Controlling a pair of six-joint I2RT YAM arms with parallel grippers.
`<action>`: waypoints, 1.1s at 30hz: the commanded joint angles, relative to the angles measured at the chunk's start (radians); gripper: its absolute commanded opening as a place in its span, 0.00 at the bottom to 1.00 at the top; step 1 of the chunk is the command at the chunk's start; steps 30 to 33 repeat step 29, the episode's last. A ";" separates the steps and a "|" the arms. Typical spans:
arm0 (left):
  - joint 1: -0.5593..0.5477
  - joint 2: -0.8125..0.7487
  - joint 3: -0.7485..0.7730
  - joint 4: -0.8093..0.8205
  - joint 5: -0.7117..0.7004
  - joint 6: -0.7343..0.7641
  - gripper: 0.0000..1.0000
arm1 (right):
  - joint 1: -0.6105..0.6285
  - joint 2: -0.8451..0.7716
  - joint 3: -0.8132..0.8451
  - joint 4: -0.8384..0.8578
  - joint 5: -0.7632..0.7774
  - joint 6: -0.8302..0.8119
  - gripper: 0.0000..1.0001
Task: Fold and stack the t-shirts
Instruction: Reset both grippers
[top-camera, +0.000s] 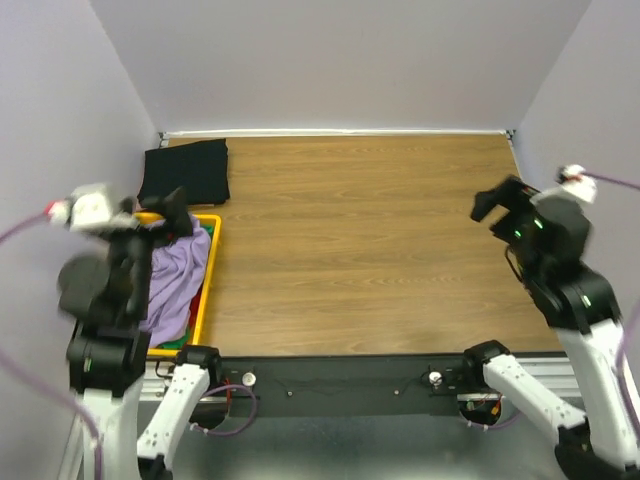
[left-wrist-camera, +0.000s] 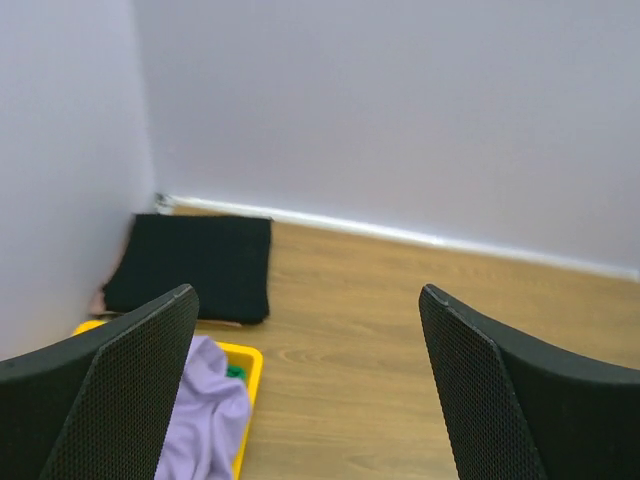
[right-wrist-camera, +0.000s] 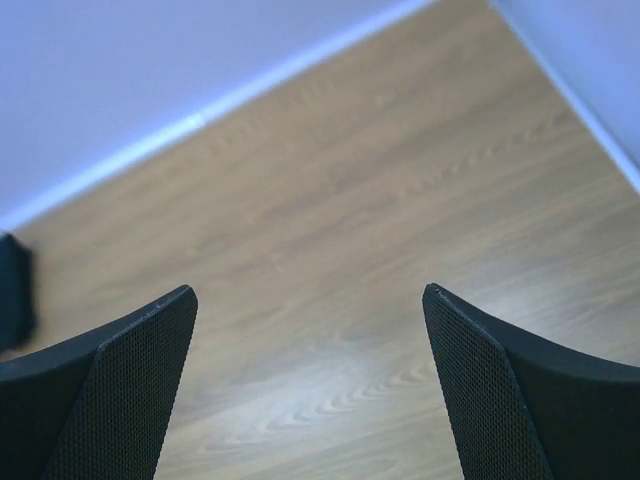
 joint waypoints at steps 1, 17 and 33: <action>0.002 -0.246 -0.068 -0.086 -0.278 -0.068 0.98 | 0.002 -0.211 -0.029 -0.005 0.046 -0.039 1.00; -0.004 -0.676 -0.288 0.012 -0.321 -0.151 0.98 | 0.002 -0.607 -0.169 0.003 -0.015 -0.097 1.00; -0.004 -0.691 -0.368 0.086 -0.291 -0.186 0.98 | 0.001 -0.612 -0.182 0.012 -0.015 -0.094 1.00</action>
